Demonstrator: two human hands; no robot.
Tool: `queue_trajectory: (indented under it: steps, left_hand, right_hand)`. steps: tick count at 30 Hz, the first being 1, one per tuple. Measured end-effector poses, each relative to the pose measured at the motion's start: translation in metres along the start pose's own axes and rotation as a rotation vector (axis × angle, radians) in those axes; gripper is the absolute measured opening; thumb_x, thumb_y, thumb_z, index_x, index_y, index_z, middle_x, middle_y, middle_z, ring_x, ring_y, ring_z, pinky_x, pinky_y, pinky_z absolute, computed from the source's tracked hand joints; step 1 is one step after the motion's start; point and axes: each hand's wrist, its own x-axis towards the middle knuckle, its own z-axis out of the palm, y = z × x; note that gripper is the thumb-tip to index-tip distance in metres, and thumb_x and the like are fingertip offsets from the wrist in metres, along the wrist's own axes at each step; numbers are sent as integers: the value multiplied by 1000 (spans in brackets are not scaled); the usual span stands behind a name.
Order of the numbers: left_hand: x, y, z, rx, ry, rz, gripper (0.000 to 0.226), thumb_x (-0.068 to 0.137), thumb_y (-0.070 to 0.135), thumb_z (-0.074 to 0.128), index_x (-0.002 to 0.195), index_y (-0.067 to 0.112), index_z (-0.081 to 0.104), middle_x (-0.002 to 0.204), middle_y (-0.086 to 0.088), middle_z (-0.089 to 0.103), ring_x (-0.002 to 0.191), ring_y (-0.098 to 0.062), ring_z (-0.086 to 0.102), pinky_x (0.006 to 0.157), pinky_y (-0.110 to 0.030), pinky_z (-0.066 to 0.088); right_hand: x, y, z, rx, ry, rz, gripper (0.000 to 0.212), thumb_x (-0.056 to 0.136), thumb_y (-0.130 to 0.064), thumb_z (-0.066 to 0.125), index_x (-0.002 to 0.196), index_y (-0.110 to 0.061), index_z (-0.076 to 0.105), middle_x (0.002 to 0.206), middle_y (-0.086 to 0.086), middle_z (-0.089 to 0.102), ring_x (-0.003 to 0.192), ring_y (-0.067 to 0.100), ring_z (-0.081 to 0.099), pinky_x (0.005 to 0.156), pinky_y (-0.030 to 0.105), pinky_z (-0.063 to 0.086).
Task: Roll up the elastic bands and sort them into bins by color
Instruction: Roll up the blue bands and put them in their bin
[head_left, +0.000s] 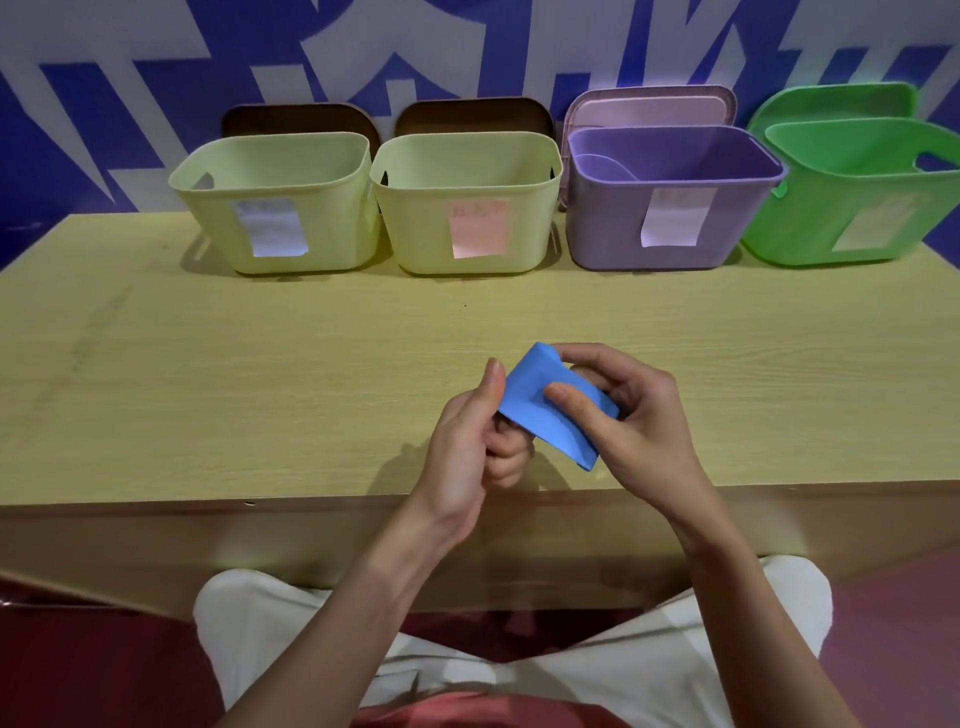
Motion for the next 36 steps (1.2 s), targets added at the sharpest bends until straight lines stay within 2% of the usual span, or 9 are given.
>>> queue_trajectory:
  steps: [4,8,11,14,19,23,26,31,36]
  left_hand:
    - [1,1,-5,-83,-101,-40,41,95,48,33,71,15,32,44,14,20,36,-2,13,40,-21,10]
    - [3,6,-2,79,-63,-29,51,93,53,32,54,20,35,44,9,19,38,-7,13,41,-21,13]
    - [5,8,3,324,42,42,51,91,52,27,61,12,35,47,5,24,41,-8,18,40,-18,19]
    - [7,3,1,466,150,167,45,96,47,29,68,13,39,49,13,32,45,-4,29,46,-15,26]
    - [7,-5,-3,624,138,296,39,97,42,29,68,22,45,52,16,41,50,-3,35,51,-20,28]
    - [7,-3,3,571,224,330,42,102,34,27,63,21,38,45,15,36,42,-3,32,46,-13,24]
    - [8,2,3,460,244,283,45,104,30,25,61,17,32,41,13,28,39,-3,23,43,-16,20]
    - [1,6,7,200,61,179,48,97,45,29,59,16,33,43,13,23,38,-6,16,43,-25,11]
    - [0,8,7,117,-39,112,52,95,47,29,51,21,39,41,11,23,35,-5,16,42,-20,14]
  right_hand:
    - [3,-5,-2,-23,-47,-6,20,85,-18,66,101,-28,66,73,13,62,60,14,50,53,25,40]
    - [5,-7,-4,-47,-45,-10,11,84,-19,67,95,-22,66,77,10,67,61,21,55,53,36,41]
    - [4,-5,-7,-43,-26,-3,10,83,-22,69,93,-22,67,75,10,68,63,32,59,53,35,44]
    - [4,-4,-6,-18,-14,24,10,82,-22,69,91,-23,67,75,7,69,61,23,61,54,30,46]
    - [6,-2,-4,-38,-8,19,11,79,-23,71,89,-20,68,75,6,69,64,26,60,56,27,45]
    - [8,-4,-3,47,55,24,10,76,-18,74,84,-19,69,74,-8,70,66,5,59,58,17,46]
    - [8,-4,-6,172,58,35,17,76,-9,73,92,-14,69,78,-8,71,71,4,63,66,17,51]
    - [11,-6,-7,182,-7,-9,34,78,-4,71,112,-11,65,69,-4,57,65,5,53,65,17,47]
    - [11,-12,-10,140,-86,-31,37,80,-3,70,113,-17,64,81,-12,70,75,1,59,69,15,47]
